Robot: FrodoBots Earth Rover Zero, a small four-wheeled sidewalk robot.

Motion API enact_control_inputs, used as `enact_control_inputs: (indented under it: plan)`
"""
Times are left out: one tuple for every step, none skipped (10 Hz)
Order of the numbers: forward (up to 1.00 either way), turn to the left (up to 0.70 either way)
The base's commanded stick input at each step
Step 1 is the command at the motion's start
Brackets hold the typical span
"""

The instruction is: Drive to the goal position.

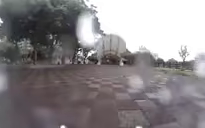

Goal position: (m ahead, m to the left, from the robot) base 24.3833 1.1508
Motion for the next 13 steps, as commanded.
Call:
enact_control_inputs:
  plan:
    - [1.00, 0.00]
    - [1.00, 0.00]
    - [1.00, -0.20]
    - [1.00, -0.40]
    - [1.00, -0.38]
    - [1.00, -0.34]
    - [1.00, 0.00]
    - [1.00, 0.00]
    - [1.00, 0.00]
    - [1.00, 0.00]
    - [1.00, 0.00]
    - [1.00, 0.00]
    - [1.00, 0.00]
